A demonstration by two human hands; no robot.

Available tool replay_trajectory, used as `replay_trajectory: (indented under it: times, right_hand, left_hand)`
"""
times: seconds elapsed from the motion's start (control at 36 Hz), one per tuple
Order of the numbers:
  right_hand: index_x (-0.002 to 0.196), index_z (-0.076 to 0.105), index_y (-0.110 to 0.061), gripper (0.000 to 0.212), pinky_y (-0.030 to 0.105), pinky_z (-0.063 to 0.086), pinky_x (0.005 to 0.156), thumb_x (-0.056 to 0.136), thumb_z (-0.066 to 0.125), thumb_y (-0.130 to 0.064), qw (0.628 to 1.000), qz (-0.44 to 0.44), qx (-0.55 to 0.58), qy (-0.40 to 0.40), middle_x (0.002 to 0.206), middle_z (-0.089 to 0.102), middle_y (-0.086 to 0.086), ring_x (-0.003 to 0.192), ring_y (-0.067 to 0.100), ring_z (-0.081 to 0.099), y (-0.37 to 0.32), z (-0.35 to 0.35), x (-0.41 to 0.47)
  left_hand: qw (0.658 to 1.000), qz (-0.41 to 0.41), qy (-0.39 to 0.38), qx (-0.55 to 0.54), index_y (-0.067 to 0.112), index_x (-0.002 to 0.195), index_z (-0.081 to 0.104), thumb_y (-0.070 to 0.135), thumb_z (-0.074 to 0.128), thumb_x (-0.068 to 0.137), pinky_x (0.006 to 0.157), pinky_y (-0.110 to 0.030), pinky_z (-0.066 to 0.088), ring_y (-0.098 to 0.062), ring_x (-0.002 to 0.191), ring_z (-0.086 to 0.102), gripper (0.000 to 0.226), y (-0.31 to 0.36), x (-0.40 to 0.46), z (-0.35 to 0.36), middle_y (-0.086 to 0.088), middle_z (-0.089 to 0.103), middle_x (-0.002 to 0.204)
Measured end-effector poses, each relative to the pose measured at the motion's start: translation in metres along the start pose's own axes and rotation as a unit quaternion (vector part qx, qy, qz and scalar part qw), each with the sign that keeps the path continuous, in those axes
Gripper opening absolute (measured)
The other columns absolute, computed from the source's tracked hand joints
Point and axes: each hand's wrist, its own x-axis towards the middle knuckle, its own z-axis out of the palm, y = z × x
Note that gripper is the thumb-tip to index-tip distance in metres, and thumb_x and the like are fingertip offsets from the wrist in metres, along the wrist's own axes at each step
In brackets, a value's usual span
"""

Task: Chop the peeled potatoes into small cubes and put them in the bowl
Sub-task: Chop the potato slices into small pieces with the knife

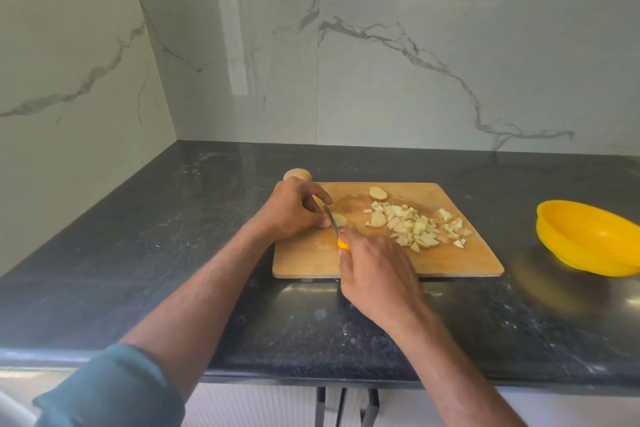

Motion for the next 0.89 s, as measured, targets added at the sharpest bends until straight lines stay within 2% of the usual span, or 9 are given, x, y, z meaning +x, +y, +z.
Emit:
replay_trajectory:
  times: [0.14,0.22,0.31,0.42,0.5,0.61,0.69,0.78,0.89]
  right_hand:
    - [0.130,0.061,-0.018,0.032,0.017,0.044,0.064,0.100,0.053,-0.023,1.000,0.005,0.009,-0.011,0.089,0.071,-0.005,0.067,0.006,0.054,0.005,-0.004,-0.010]
    - [0.130,0.064,-0.020,0.032,0.022,0.053,0.072,0.100,0.054,-0.026,1.000,0.013,0.012,-0.009,0.092,0.074,-0.006,0.073,0.009,0.065,0.009,-0.009,-0.018]
    - [0.120,0.070,-0.020,0.027,0.017,0.047,0.062,0.098,0.055,-0.023,0.999,0.023,0.023,0.018,0.089,0.075,-0.006,0.069,0.007,0.063,0.013,-0.019,-0.024]
    - [0.113,0.073,-0.018,0.022,0.015,0.047,0.055,0.097,0.058,-0.019,0.996,0.043,0.046,0.063,0.077,0.072,-0.007,0.057,0.006,0.060,0.012,-0.027,-0.024]
    - [0.118,0.071,-0.016,0.024,0.011,0.035,0.047,0.098,0.058,-0.019,0.995,0.053,0.049,0.075,0.063,0.054,-0.014,0.044,-0.001,0.042,0.008,-0.025,-0.016]
    - [0.129,0.063,-0.019,0.031,0.014,0.026,0.048,0.102,0.050,-0.027,0.997,0.040,0.038,0.046,0.077,0.059,-0.010,0.058,0.001,0.043,0.007,-0.010,-0.002]
    - [0.134,0.060,-0.018,0.035,0.016,0.033,0.059,0.103,0.049,-0.029,0.998,0.032,0.027,0.041,0.088,0.069,-0.004,0.071,0.011,0.055,0.005,0.000,0.006]
    - [0.135,0.060,-0.017,0.035,0.015,0.035,0.061,0.103,0.050,-0.028,0.999,0.027,0.004,0.035,0.087,0.070,-0.004,0.069,0.010,0.055,0.003,0.005,0.009]
    - [0.133,0.059,-0.020,0.033,0.012,0.025,0.047,0.104,0.047,-0.029,0.999,0.028,-0.020,0.016,0.083,0.066,-0.007,0.059,0.003,0.044,0.000,0.006,0.009]
  left_hand:
    - [1.000,-0.005,-0.004,0.014,0.018,0.100,0.080,0.013,0.090,0.076,0.075,-0.017,0.055,-0.007,0.078,0.070,0.027,-0.001,0.001,0.000,0.001,0.075,0.081]
    - [1.000,-0.002,-0.009,0.028,0.021,0.095,0.082,0.015,0.087,0.079,0.079,-0.023,0.056,-0.011,0.086,0.068,0.018,-0.002,0.002,0.002,0.002,0.074,0.086]
    - [0.999,0.001,-0.010,0.033,0.020,0.096,0.082,0.018,0.087,0.079,0.080,-0.026,0.057,-0.013,0.088,0.068,0.017,-0.002,0.001,0.003,0.000,0.075,0.089]
    - [1.000,-0.024,0.000,0.002,0.020,0.103,0.078,0.017,0.091,0.074,0.075,-0.016,0.052,-0.007,0.080,0.070,0.032,-0.003,-0.001,-0.001,0.004,0.075,0.081]
    - [0.999,-0.038,-0.001,-0.012,0.020,0.105,0.076,0.015,0.093,0.072,0.080,-0.019,0.054,-0.004,0.078,0.072,0.038,-0.005,-0.001,-0.004,0.006,0.076,0.078]
    - [0.999,-0.037,0.011,-0.014,0.016,0.100,0.075,0.009,0.092,0.071,0.086,-0.028,0.058,-0.005,0.075,0.074,0.034,-0.004,-0.002,-0.004,0.005,0.077,0.074]
    - [0.999,-0.043,0.019,-0.020,0.014,0.096,0.074,0.008,0.092,0.071,0.086,-0.032,0.060,-0.008,0.073,0.074,0.032,-0.003,-0.002,-0.004,0.002,0.077,0.073]
    - [0.999,-0.044,0.019,-0.023,0.013,0.094,0.074,0.007,0.093,0.069,0.087,-0.035,0.060,-0.010,0.074,0.075,0.031,-0.004,-0.001,-0.005,0.000,0.077,0.073]
    - [0.998,-0.047,0.025,-0.026,0.014,0.091,0.073,0.009,0.094,0.068,0.087,-0.038,0.061,-0.013,0.075,0.075,0.032,-0.006,0.000,-0.005,-0.002,0.077,0.074]
